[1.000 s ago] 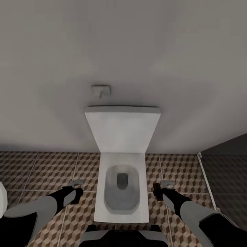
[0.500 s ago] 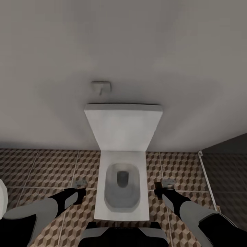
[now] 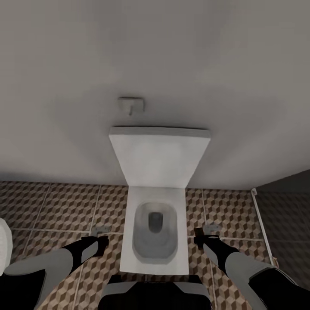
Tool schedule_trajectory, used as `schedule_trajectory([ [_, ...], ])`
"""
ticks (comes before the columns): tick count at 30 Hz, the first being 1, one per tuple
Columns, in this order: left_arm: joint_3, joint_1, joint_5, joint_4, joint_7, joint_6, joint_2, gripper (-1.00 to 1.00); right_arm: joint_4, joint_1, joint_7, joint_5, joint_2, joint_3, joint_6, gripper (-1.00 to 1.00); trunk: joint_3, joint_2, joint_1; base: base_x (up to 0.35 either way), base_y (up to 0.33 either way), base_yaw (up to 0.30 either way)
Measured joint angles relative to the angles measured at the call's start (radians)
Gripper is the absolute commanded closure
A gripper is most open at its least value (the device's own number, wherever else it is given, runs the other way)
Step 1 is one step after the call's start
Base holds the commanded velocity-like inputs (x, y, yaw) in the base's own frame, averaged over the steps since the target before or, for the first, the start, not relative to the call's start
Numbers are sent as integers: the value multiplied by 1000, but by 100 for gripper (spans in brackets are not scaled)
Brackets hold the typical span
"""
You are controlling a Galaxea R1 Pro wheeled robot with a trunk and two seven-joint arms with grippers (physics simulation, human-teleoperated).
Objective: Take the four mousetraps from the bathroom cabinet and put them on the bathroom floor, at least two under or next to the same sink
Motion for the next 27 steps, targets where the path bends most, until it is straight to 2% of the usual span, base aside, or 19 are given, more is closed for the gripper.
schedule_trajectory([
  [9, 0, 0, 0, 0, 0, 0, 0, 100, -1, 0, 0, 2, -3, 0, 0, 100, -10, 0, 0, 0, 0, 17],
  [22, 0, 0, 0, 0, 0, -1, 0, 100, -2, 0, 0, 3, -7, 0, -2, 100, -11, 0, 0, 0, 0, -258],
  [27, 0, 0, -1, 0, 0, -1, 0, 100, -4, 0, 0, 3, -7, 0, -2, 100, -11, 0, 0, 0, 0, -89],
])
